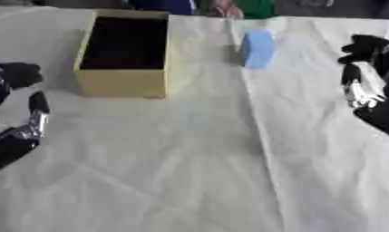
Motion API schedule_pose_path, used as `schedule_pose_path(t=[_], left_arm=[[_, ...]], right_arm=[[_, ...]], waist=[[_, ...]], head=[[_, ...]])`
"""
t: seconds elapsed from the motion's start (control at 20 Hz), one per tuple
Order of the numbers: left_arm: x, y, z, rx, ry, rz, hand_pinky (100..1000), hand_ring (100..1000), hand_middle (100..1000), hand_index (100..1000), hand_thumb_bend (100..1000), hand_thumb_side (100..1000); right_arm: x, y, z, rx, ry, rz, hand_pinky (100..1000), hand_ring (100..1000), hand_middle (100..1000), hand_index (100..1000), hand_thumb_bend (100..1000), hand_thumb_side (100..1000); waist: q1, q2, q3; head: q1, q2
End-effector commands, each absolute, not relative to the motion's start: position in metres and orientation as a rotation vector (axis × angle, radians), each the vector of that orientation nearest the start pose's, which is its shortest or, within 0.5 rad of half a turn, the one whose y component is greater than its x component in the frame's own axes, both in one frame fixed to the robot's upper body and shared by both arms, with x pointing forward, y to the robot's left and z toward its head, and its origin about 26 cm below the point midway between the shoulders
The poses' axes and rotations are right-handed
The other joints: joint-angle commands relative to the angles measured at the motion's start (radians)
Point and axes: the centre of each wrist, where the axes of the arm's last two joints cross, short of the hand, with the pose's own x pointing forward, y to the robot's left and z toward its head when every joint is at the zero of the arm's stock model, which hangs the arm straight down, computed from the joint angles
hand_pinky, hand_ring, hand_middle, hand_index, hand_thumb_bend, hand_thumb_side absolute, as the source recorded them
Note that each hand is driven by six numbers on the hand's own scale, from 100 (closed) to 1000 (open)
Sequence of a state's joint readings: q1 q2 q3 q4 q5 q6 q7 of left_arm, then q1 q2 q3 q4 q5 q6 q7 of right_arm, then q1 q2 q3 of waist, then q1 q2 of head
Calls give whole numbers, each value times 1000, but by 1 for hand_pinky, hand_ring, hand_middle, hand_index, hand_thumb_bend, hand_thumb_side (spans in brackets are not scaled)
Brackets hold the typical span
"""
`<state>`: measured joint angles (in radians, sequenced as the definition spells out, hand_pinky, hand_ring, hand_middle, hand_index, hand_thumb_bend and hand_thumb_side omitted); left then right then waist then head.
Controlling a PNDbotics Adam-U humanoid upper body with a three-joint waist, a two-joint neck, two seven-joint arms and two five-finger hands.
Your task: Pick up objects on the table and place them in the box.
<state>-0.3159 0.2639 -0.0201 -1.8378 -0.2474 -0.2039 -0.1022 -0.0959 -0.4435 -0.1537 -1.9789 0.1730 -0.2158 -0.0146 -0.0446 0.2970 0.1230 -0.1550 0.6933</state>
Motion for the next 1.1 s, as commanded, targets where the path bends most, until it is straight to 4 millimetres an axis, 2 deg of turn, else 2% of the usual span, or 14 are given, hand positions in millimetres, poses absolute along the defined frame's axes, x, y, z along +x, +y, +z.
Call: schedule_pose_path(t=[0.05,0.65,0.85,1.05,1.1], left_arm=[[324,255,170,310,-2298,-648,821,752,728,720,100,253],[324,255,169,311,-2298,-648,821,753,728,720,100,253],[324,255,169,310,-2295,-652,821,753,728,720,100,253],[324,256,169,311,-2293,-658,821,753,728,720,100,252],[324,256,169,313,-2292,-659,821,753,728,720,100,252]], right_arm=[[272,-336,179,-614,-2268,551,879,694,706,854,100,417],[271,-338,180,-627,-2264,557,876,696,708,855,100,427],[272,-344,192,-664,-2262,652,874,738,746,867,100,344],[272,-352,208,-701,-2224,821,895,822,836,918,100,226],[273,-355,212,-702,-2209,879,905,839,853,928,100,219]], waist=[[3,-15,-1],[3,-15,-1],[0,-17,-1],[-5,-19,4],[-6,-19,5]], head=[[2,0],[1,0],[-1,0],[-1,1],[0,0]])
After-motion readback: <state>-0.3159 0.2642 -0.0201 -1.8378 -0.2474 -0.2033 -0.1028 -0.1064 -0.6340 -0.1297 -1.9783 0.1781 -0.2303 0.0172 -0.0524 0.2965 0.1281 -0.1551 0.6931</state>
